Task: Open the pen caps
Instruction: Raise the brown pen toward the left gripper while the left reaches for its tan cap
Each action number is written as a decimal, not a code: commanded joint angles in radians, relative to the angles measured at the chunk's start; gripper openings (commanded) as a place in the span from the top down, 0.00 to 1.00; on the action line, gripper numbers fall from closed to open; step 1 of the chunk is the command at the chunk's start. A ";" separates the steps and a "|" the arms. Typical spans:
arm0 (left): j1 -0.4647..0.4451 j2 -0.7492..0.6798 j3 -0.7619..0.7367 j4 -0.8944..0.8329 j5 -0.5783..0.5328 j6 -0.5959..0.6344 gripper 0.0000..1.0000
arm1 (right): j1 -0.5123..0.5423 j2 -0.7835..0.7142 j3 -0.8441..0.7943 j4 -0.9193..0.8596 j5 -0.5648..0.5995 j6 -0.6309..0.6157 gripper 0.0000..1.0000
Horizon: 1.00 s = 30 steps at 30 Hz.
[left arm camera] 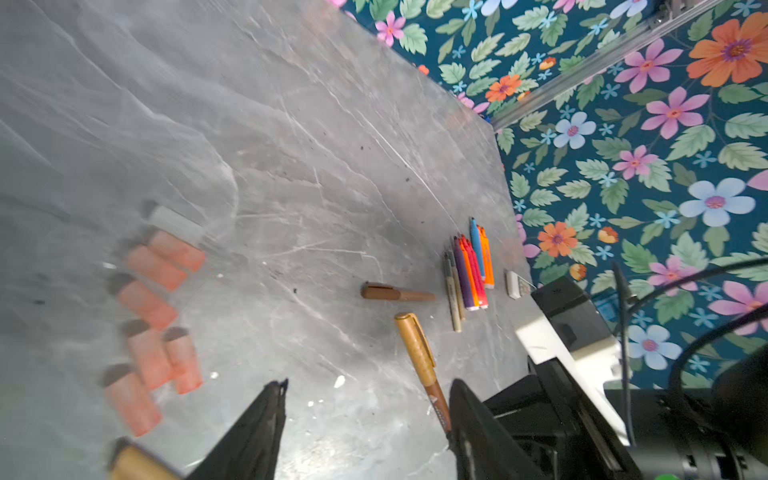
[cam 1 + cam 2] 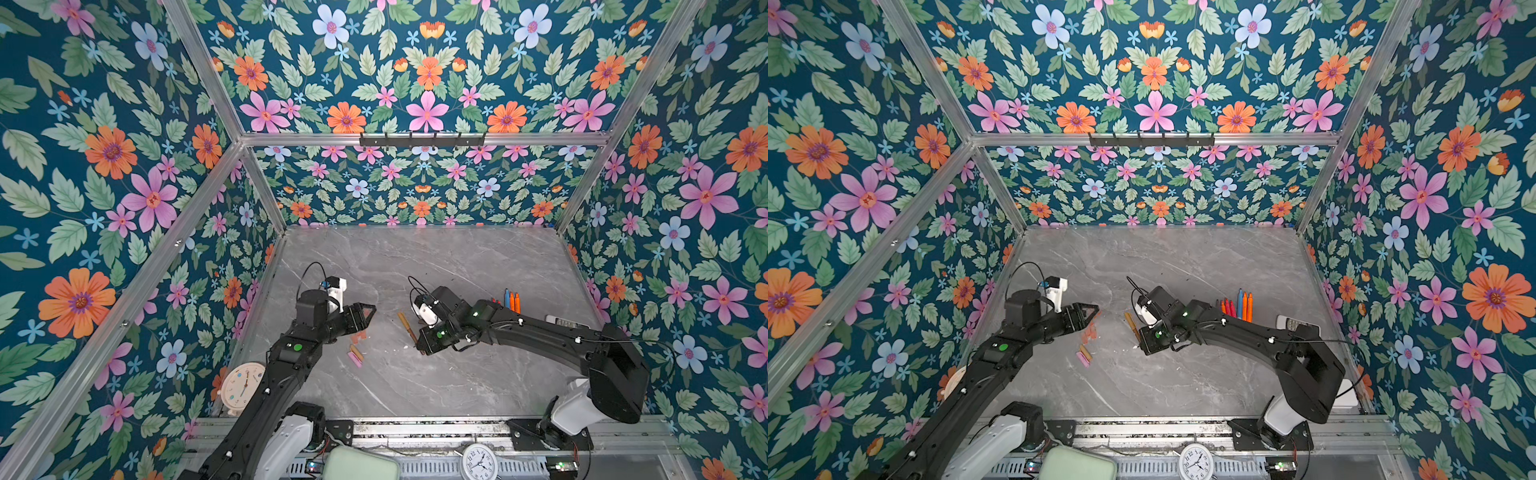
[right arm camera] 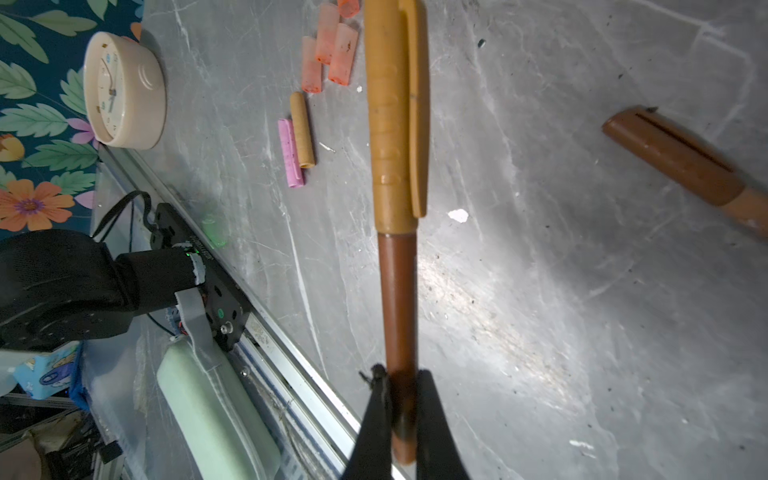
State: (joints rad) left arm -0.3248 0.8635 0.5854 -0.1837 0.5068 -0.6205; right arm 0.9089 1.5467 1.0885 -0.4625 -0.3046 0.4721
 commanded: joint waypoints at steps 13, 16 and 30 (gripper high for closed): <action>-0.199 0.280 -0.037 0.491 -0.047 -0.220 0.36 | 0.017 -0.174 -0.122 0.092 -0.023 0.096 1.00; -0.219 0.319 -0.050 0.554 -0.029 -0.252 0.37 | 0.017 -0.182 -0.134 0.117 -0.058 0.105 1.00; -0.272 0.338 -0.085 0.721 0.060 -0.344 0.43 | 0.018 -0.195 -0.089 0.062 0.009 0.086 1.00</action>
State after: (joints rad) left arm -0.5907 1.2060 0.5072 0.4725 0.5323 -0.9405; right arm 0.9253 1.3529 0.9844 -0.3779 -0.3347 0.5735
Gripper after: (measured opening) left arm 0.575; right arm 0.082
